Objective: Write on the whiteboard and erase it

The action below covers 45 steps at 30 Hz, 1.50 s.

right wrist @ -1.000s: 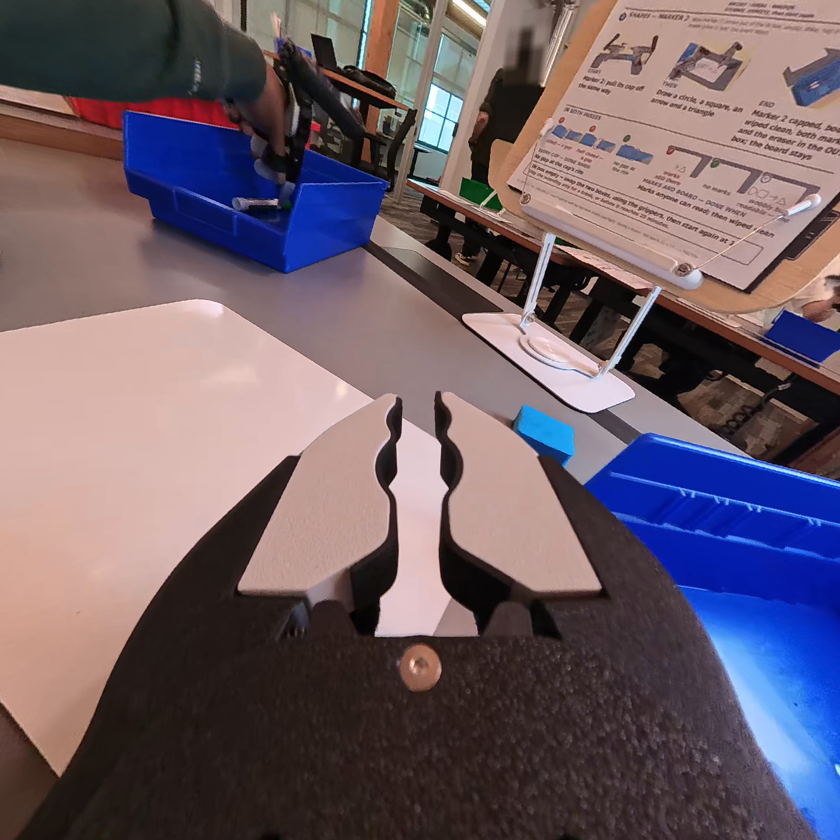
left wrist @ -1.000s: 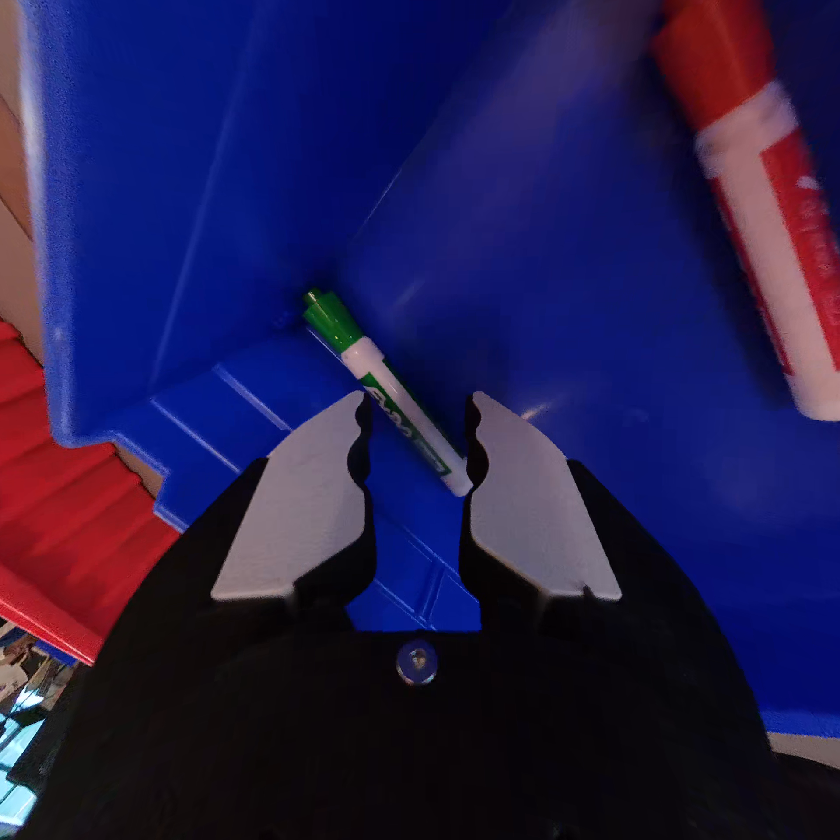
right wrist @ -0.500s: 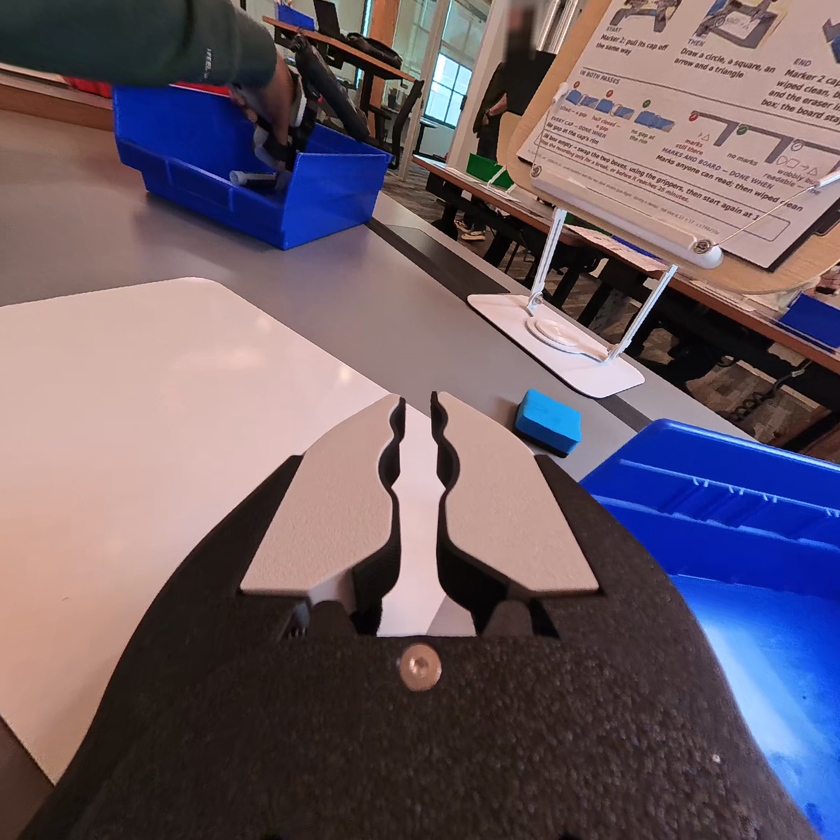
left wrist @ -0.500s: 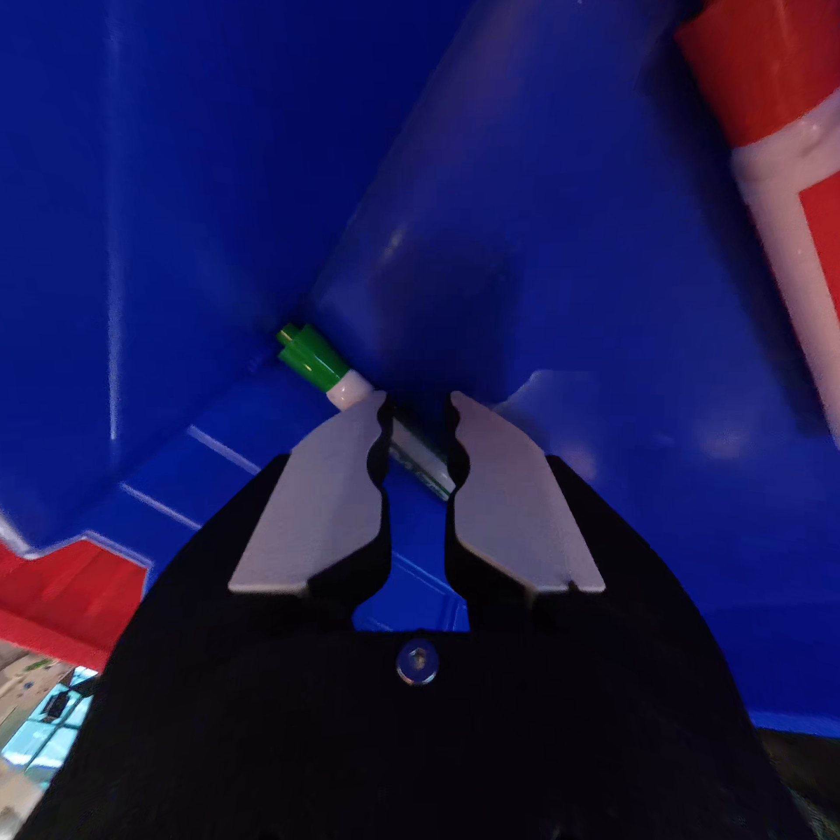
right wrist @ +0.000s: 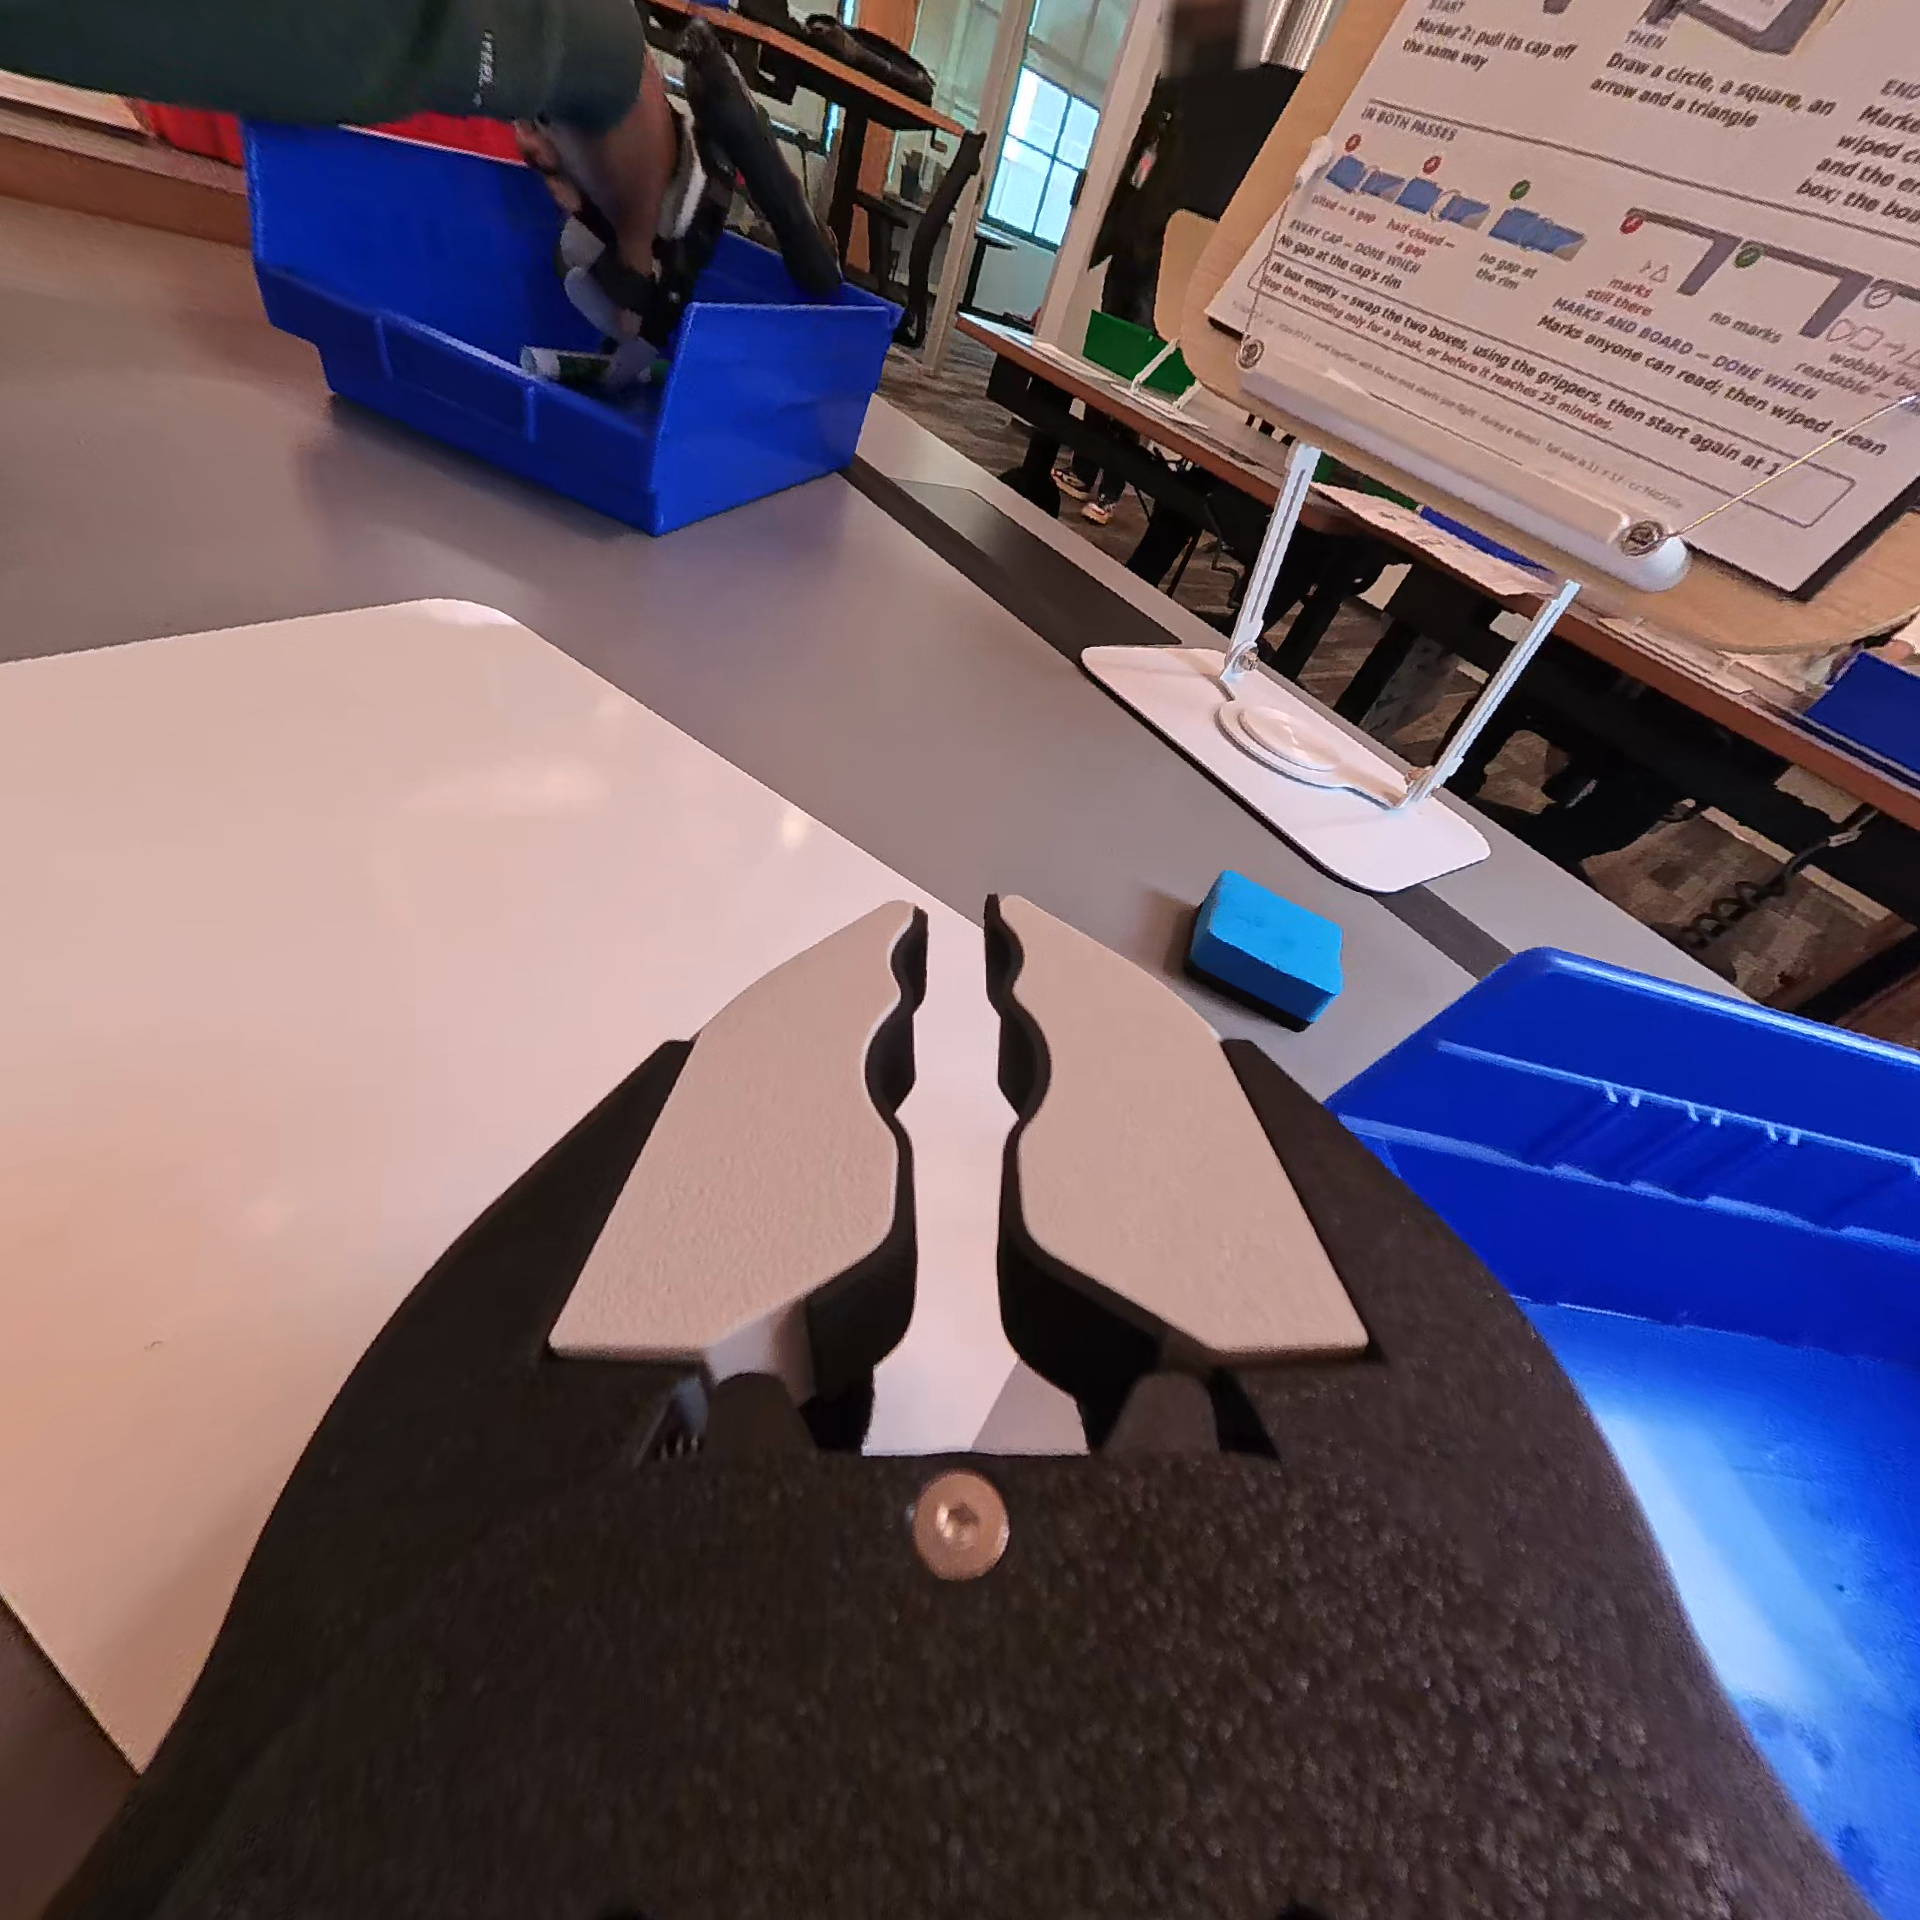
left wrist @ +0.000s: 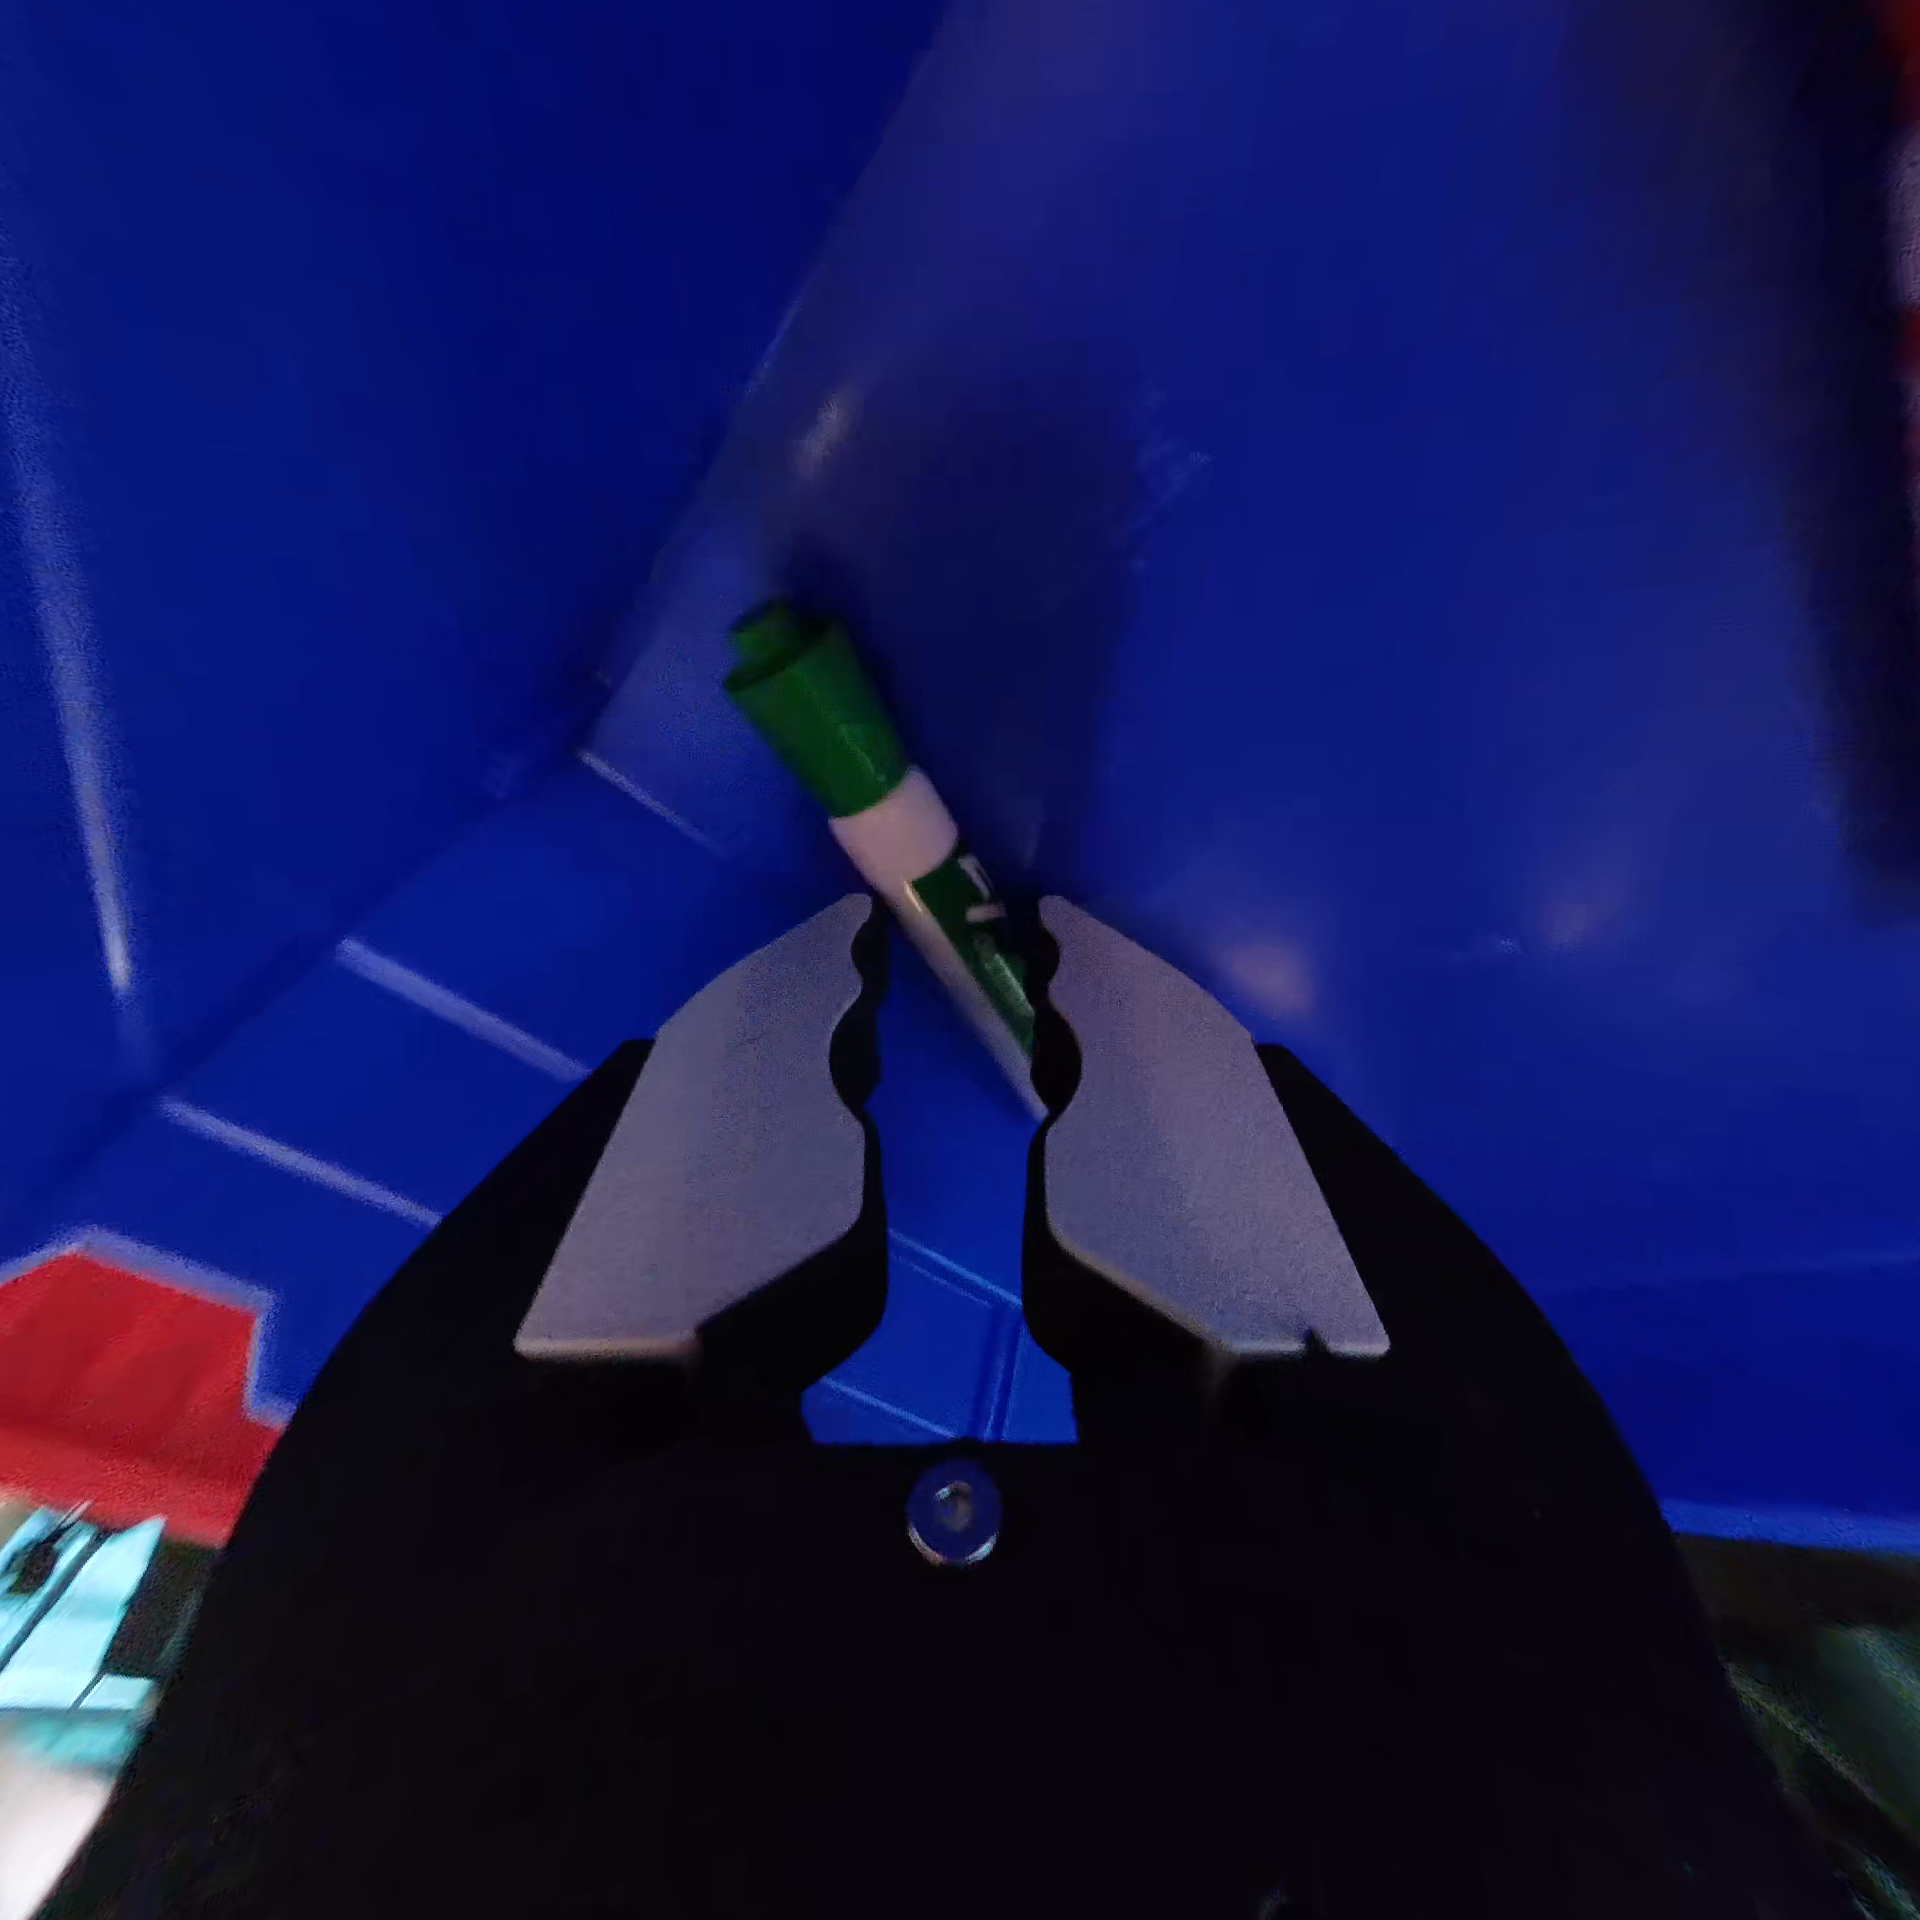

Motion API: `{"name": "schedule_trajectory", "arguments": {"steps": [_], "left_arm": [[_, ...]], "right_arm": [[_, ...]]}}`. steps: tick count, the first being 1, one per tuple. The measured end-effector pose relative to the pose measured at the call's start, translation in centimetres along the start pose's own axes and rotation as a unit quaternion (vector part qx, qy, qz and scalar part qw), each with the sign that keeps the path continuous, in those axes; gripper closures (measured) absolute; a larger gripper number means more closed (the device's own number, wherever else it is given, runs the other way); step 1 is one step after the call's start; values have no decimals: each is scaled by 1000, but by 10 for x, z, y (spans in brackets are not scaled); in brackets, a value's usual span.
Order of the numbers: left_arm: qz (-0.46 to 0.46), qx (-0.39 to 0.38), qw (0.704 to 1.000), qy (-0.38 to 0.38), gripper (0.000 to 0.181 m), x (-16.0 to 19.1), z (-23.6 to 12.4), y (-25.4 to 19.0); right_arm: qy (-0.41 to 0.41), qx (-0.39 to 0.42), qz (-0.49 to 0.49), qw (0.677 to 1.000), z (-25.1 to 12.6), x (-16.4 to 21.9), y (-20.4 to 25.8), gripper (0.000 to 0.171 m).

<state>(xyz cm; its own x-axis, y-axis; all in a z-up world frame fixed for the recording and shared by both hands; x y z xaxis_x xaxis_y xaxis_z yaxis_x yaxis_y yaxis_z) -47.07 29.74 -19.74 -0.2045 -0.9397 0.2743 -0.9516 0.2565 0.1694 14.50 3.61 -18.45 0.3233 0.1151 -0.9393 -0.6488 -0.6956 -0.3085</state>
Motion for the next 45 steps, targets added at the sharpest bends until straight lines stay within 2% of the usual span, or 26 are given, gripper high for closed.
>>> {"name": "schedule_trajectory", "arguments": {"steps": [14,19,22,28,32,35,37,39,42,45], "left_arm": [[39,166,978,-123,163,6,-5,-16],[39,174,969,-170,163,13,-21,-21],[43,150,970,-185,163,18,-29,-18],[51,149,965,-207,163,17,-32,-16],[102,148,940,-289,163,22,-61,-30],[172,141,895,-387,162,46,-100,-54],[221,154,840,-470,163,72,-130,-81],[262,179,768,-556,163,100,-152,-116],[308,281,633,-652,163,137,-166,-180],[318,434,511,-671,163,159,-162,-245]], "right_arm": [[9,-2,-1,1000,2,2,1,162],[2,1,2,1000,0,-1,0,162],[4,-5,4,1000,1,0,2,162],[6,1,6,1000,1,2,0,162],[4,8,7,1000,0,2,-3,162],[-1,1,15,1000,-1,0,-2,161],[-9,-10,28,1000,-2,-2,-1,157],[-19,-18,31,999,-3,-5,1,153],[-34,-8,14,999,-3,-12,5,145],[-55,5,-28,998,2,-33,18,133]]}}
Point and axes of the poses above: each gripper's, where its closed fingertips meet, z out along the fingers, x out of its underside, y = z × x across the jaws, the point moved 9 cm from there along -z, back along the fingers, and after that the axes turned 3 degrees about x, right-handed, at the moved point
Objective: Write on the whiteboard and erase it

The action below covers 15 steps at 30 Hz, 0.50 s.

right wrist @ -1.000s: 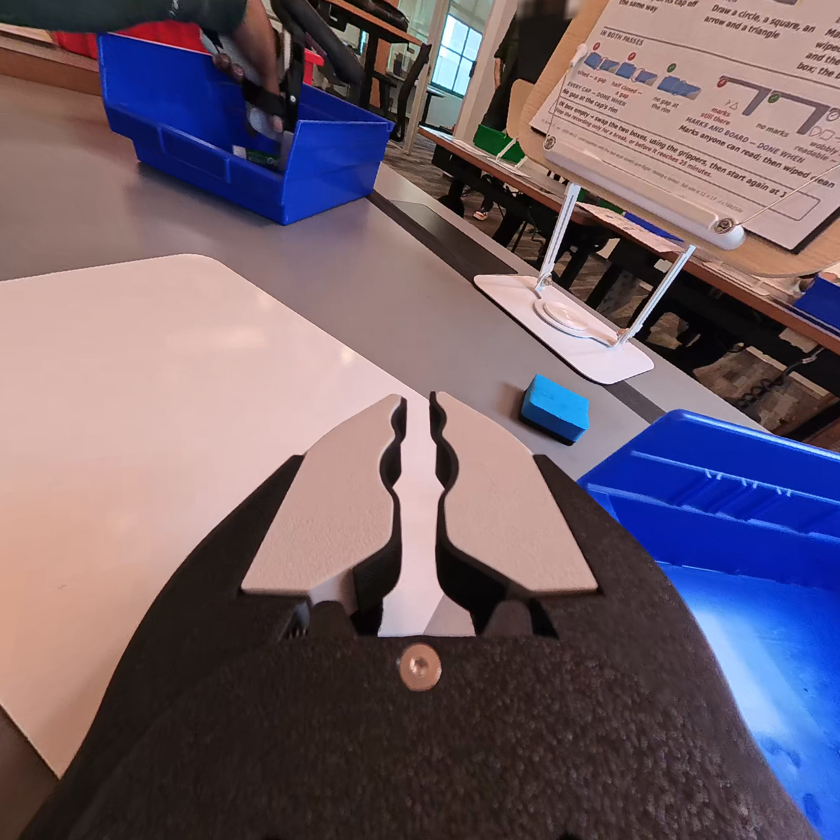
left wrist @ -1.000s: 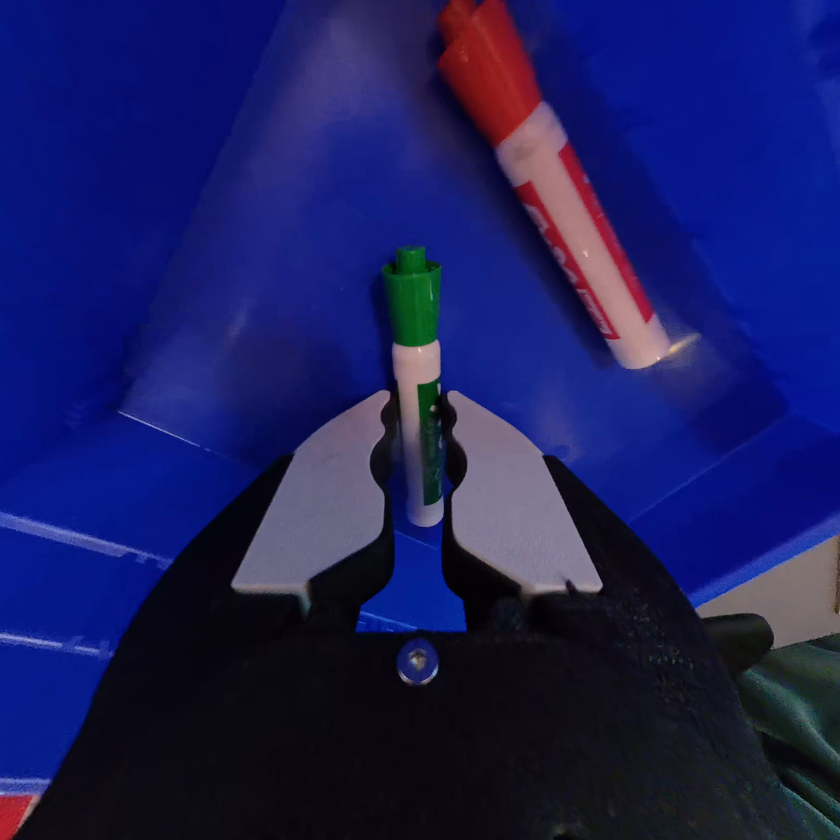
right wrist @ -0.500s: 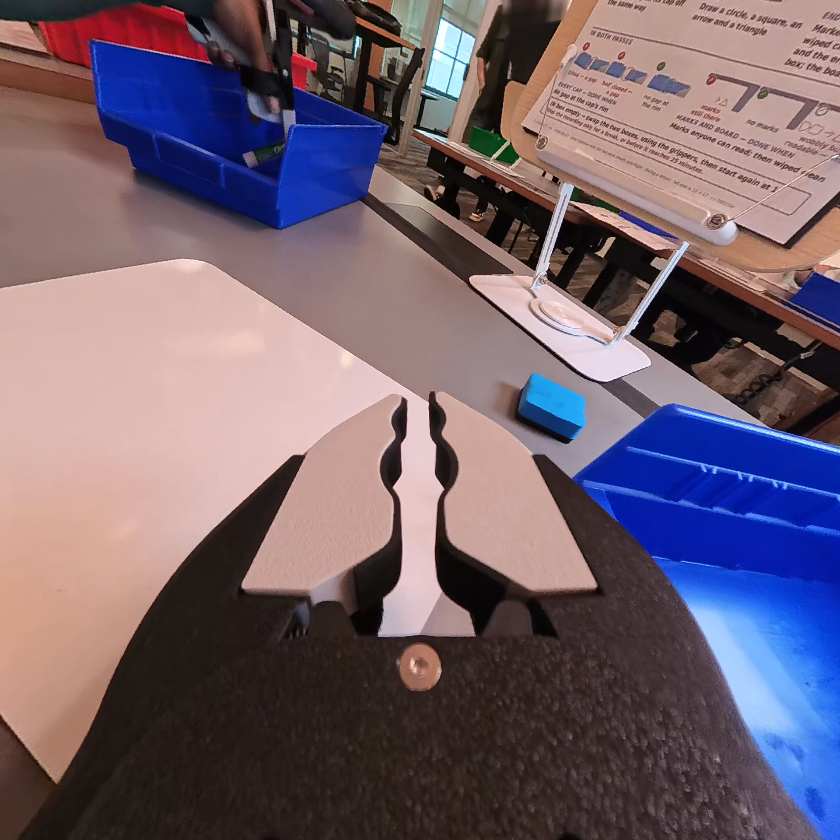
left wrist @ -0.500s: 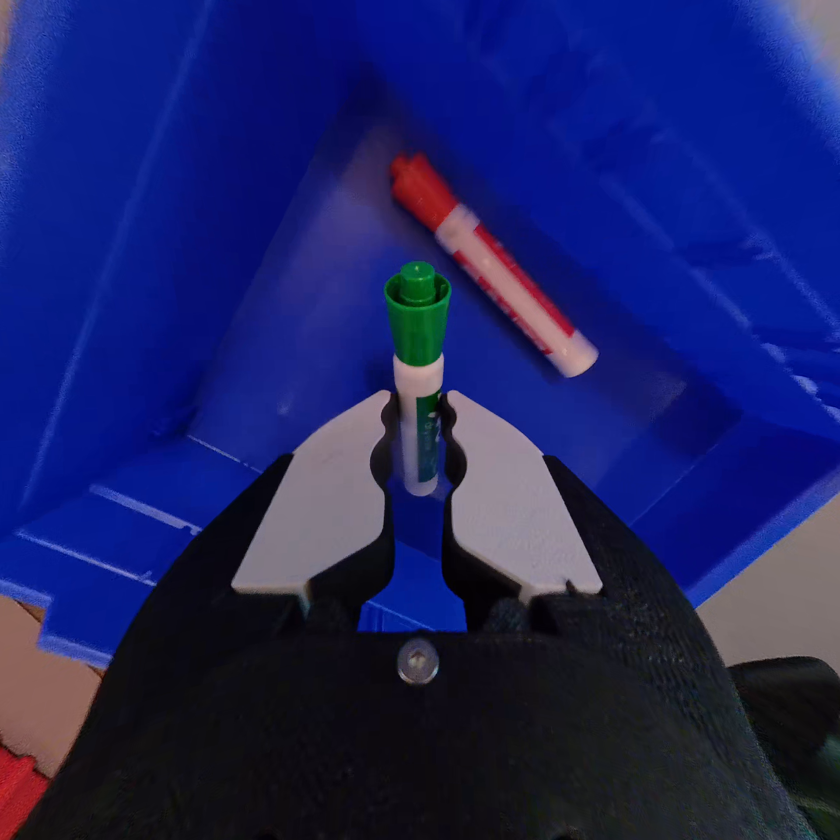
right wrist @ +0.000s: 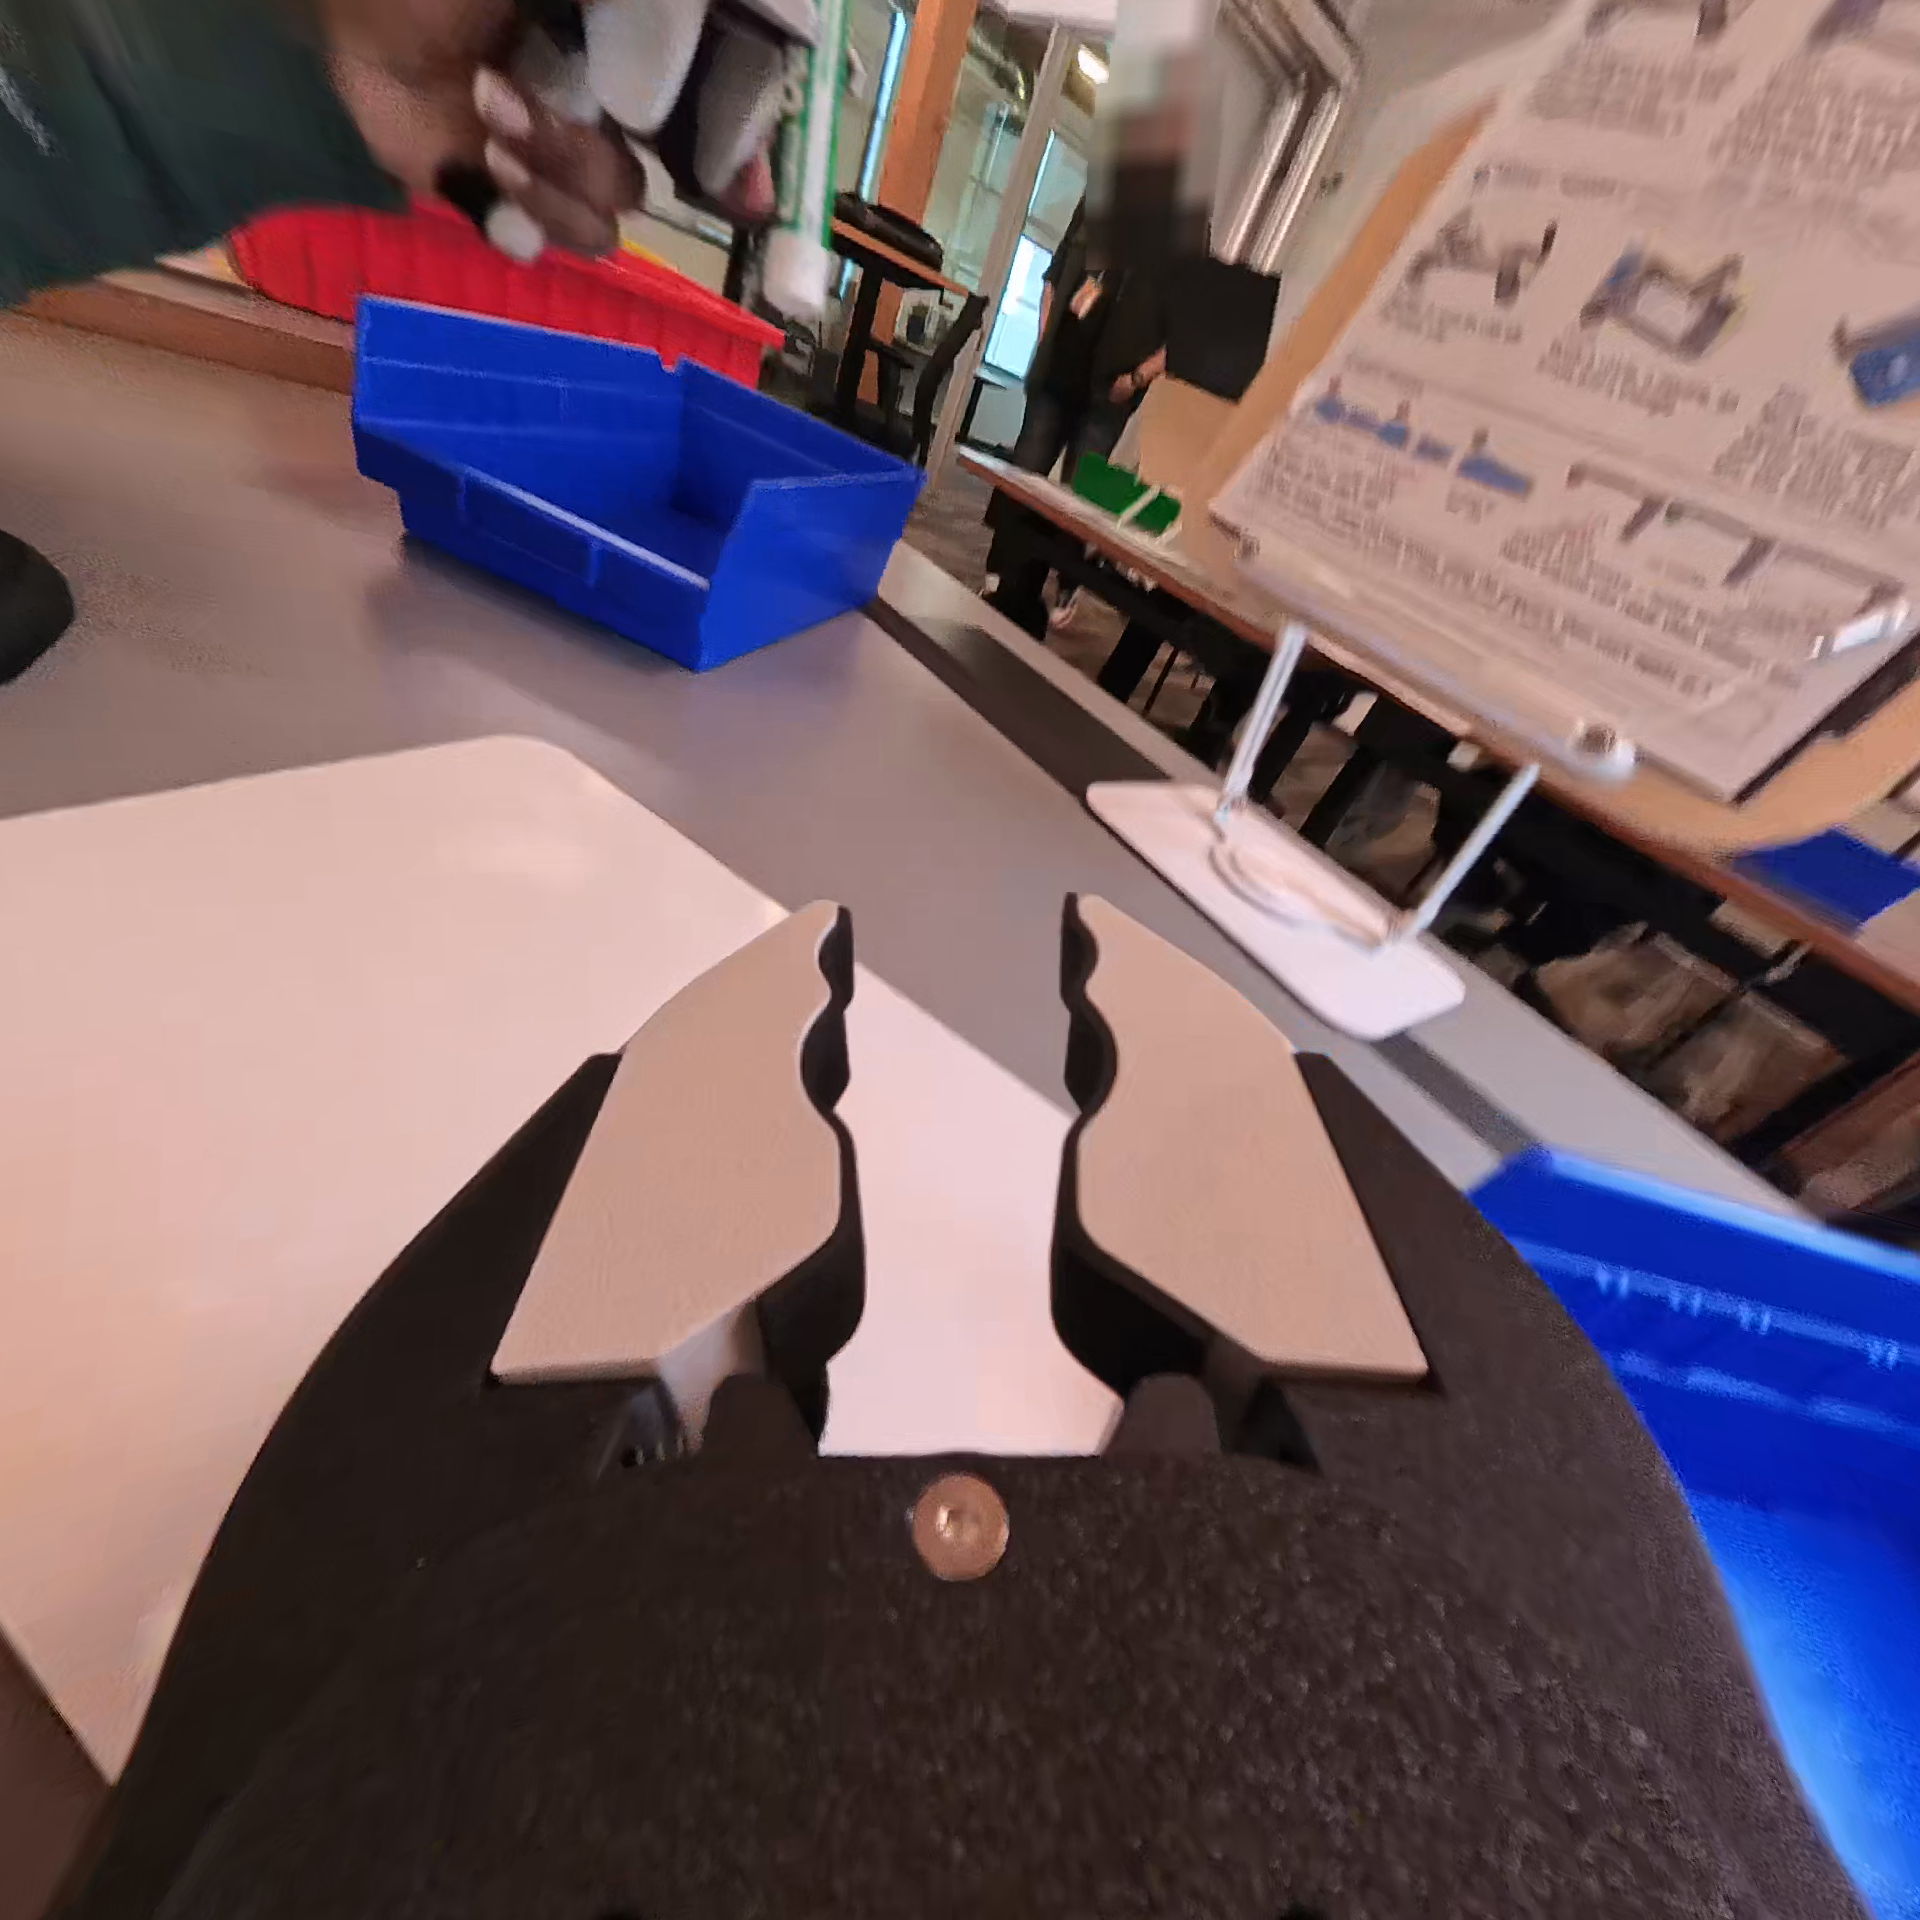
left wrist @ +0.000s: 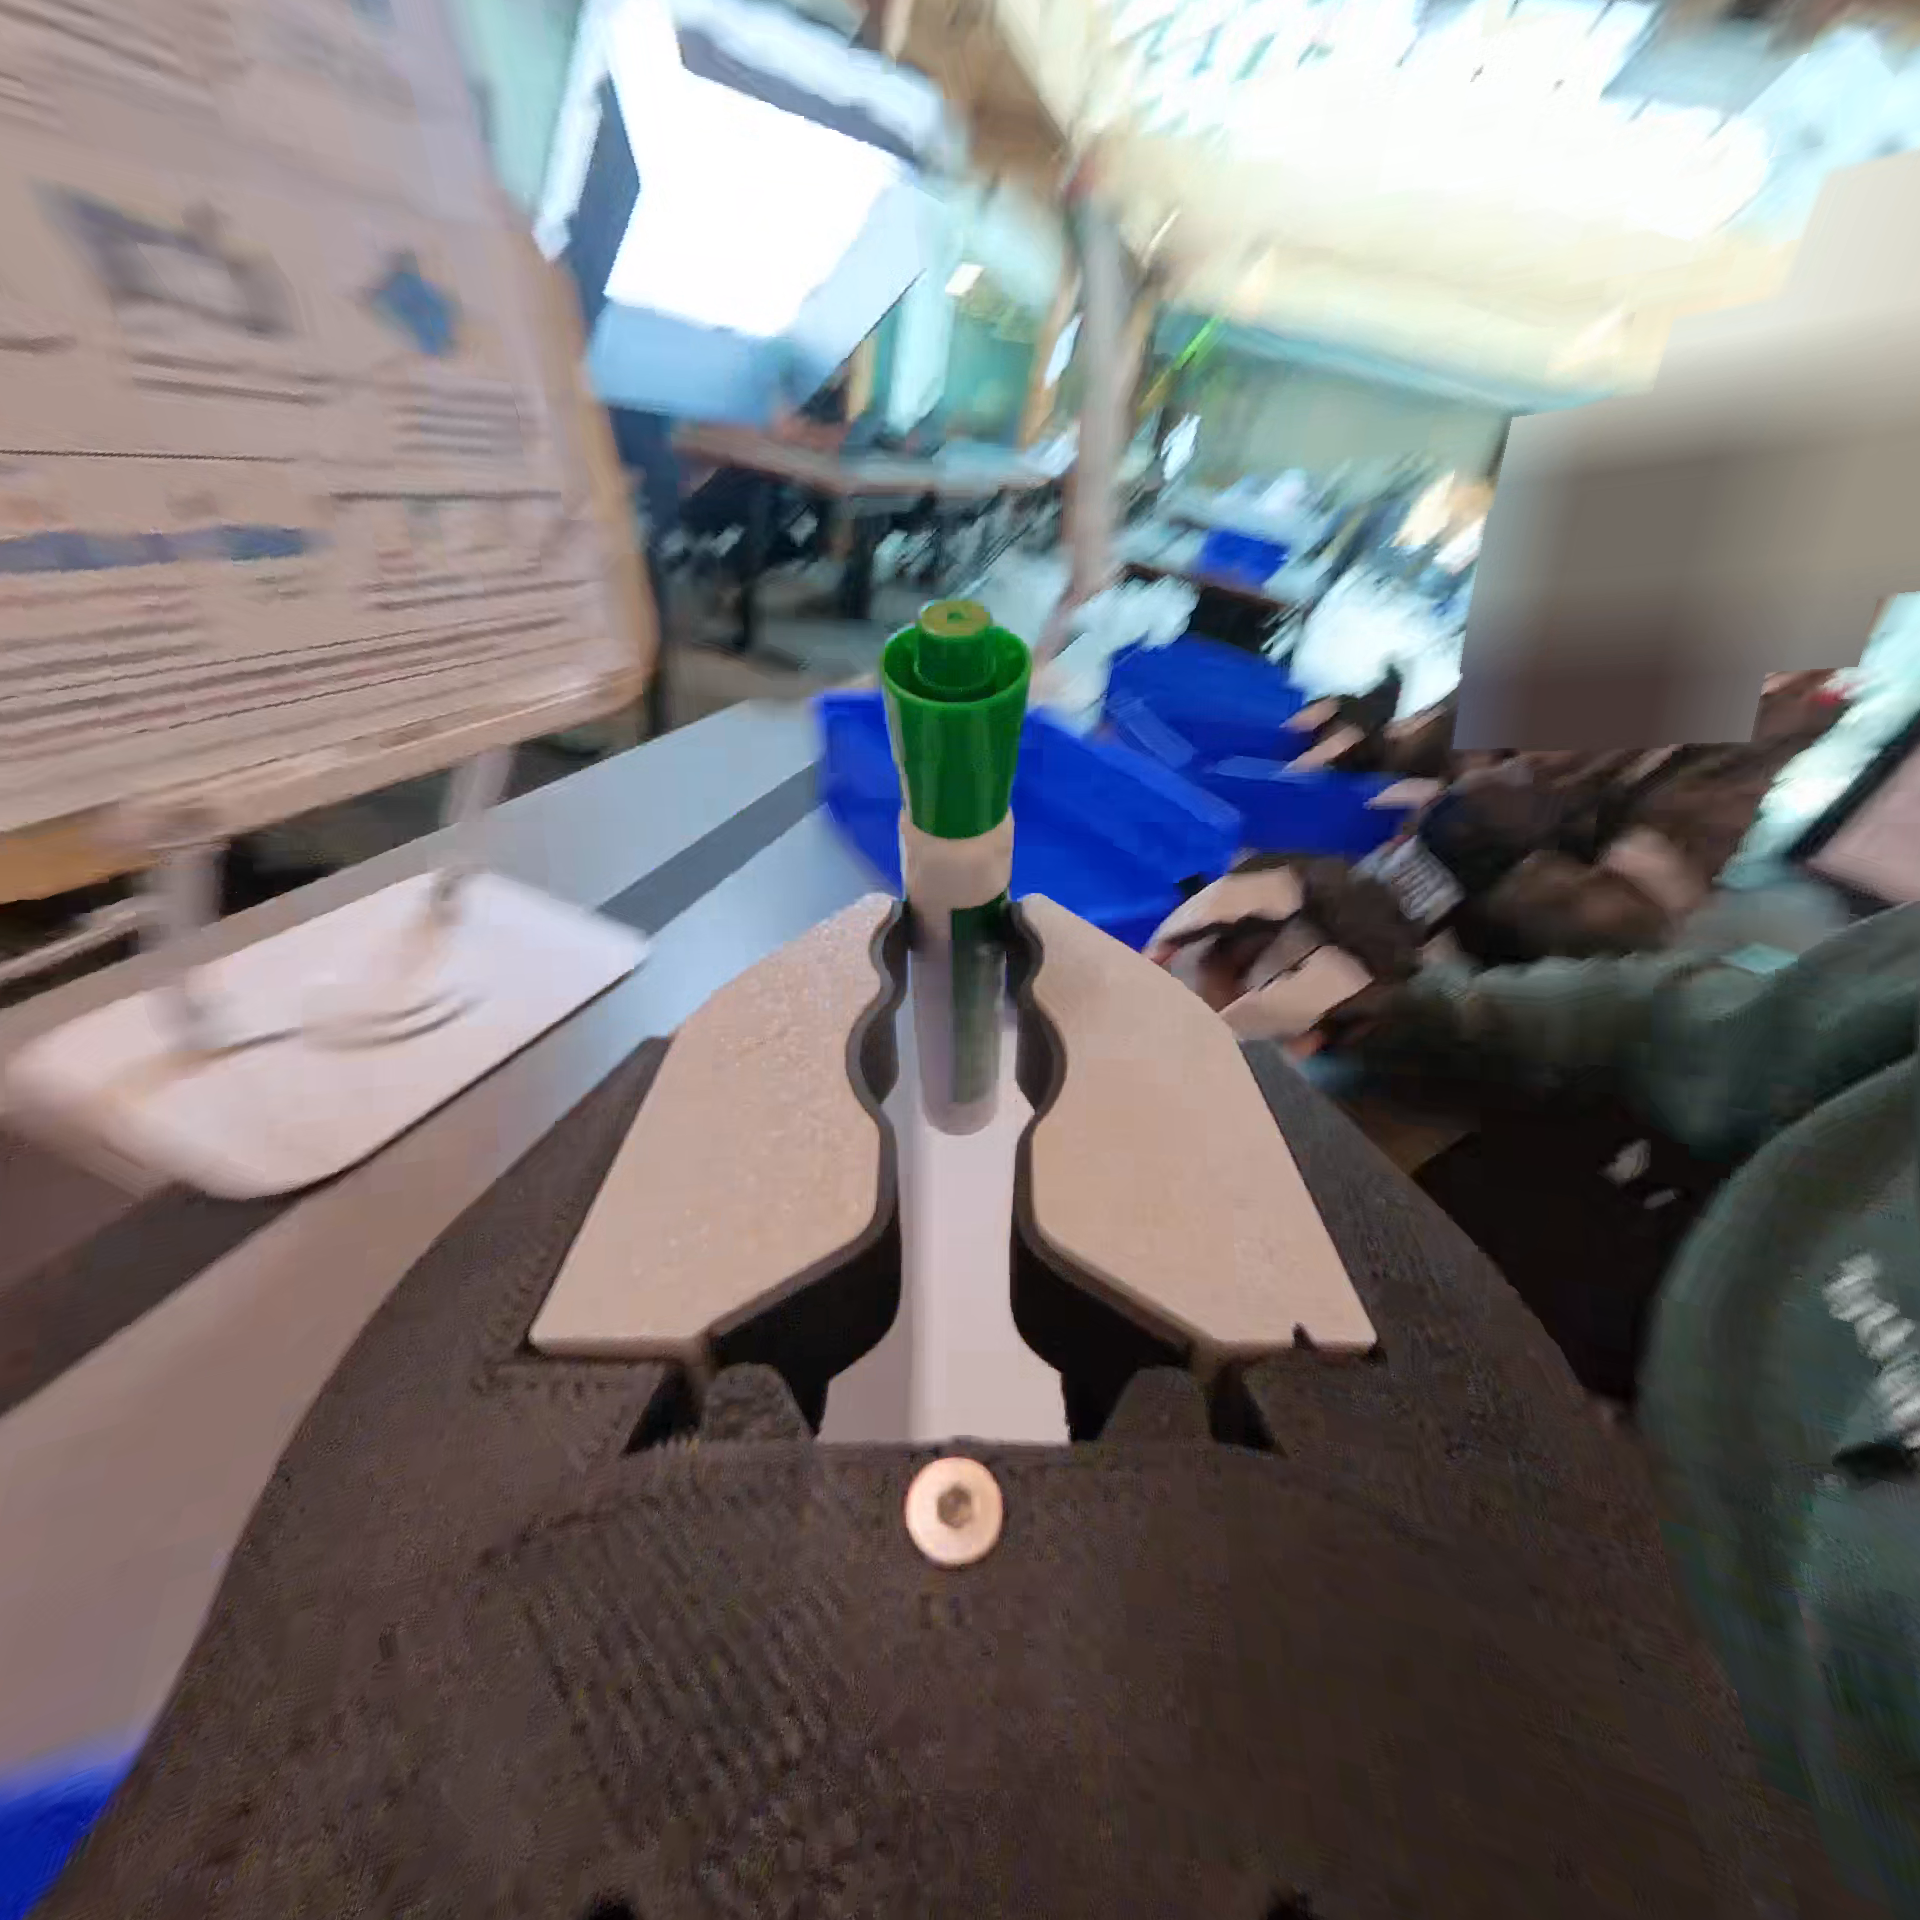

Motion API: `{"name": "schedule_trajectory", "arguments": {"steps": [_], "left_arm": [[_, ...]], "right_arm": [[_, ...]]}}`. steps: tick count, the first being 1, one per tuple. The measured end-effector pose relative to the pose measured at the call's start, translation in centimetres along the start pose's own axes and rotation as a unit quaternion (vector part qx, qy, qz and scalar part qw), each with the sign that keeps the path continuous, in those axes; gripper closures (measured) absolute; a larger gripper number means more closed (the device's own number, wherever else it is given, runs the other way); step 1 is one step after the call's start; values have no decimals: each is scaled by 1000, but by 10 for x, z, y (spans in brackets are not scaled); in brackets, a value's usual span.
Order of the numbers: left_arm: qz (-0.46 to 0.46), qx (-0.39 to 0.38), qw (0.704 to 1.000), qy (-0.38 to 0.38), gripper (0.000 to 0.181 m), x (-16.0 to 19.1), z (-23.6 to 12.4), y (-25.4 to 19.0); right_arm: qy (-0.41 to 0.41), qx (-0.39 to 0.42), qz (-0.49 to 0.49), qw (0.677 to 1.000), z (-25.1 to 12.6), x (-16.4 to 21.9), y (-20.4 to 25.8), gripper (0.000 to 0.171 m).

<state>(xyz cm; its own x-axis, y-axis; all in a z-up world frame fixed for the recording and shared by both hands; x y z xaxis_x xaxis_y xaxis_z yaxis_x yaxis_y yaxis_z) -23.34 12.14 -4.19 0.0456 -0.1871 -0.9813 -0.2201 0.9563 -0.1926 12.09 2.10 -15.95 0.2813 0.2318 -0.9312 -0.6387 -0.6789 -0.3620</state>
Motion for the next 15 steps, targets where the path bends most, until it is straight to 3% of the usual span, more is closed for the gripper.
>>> {"name": "schedule_trajectory", "arguments": {"steps": [4,7,11,15], "left_arm": [[-106,115,984,-87,163,26,58,-37],[-183,195,953,-140,163,33,91,-60],[-235,226,930,-171,163,46,120,-82],[-274,250,910,-188,164,62,131,-96]], "right_arm": [[-49,11,-57,997,15,-44,23,127],[-83,33,-90,992,23,-68,31,125],[-122,56,-114,984,26,-89,35,126],[-140,78,-123,979,27,-100,34,142]]}}
Point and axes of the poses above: each gripper's, where its closed fingertips meet, z out along the fingers, x out of its underside, y = z × x across the jaws, the point moved 9 cm from there along -z, back along the fingers, and after that the axes turned 3 degrees about x, right-handed, at the moved point
